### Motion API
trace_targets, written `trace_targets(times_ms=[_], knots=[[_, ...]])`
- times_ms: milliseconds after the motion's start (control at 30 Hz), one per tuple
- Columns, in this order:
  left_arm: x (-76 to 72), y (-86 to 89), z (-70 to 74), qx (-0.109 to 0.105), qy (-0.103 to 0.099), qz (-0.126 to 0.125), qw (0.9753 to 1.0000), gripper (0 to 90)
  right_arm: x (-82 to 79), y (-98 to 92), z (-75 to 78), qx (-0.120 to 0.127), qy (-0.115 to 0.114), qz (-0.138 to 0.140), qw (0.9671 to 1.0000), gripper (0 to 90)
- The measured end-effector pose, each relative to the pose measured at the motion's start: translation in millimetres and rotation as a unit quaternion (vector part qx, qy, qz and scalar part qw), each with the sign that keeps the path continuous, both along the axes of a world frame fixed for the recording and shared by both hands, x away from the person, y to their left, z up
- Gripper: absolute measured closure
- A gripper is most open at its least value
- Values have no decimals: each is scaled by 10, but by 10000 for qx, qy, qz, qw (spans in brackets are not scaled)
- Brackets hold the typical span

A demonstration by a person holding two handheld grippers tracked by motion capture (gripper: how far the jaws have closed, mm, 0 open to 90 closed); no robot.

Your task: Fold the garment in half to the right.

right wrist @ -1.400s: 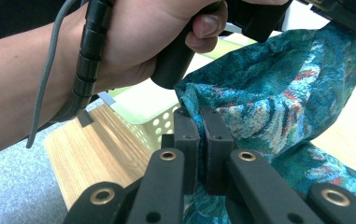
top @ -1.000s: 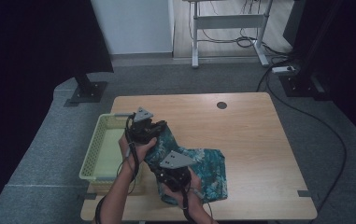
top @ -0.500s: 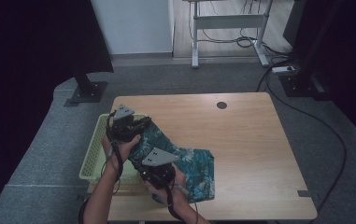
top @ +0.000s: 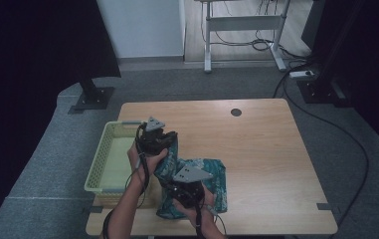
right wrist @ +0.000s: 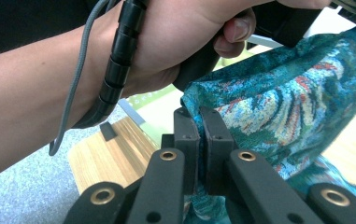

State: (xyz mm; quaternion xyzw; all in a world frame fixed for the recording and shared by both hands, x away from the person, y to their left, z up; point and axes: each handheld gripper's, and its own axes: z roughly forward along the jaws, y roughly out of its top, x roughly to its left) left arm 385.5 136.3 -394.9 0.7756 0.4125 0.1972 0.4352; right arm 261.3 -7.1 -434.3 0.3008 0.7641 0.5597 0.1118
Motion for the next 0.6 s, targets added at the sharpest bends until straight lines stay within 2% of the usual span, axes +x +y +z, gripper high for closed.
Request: trace_targets(times_ms=[367, 600], knots=[[28, -222, -151, 99, 102, -59, 9999, 853, -25, -255, -169, 49, 160, -187, 9997, 854], [52, -308, -250, 83, 154, -49, 9998, 852, -13, -391, -260, 62, 251, -274, 9993, 854]])
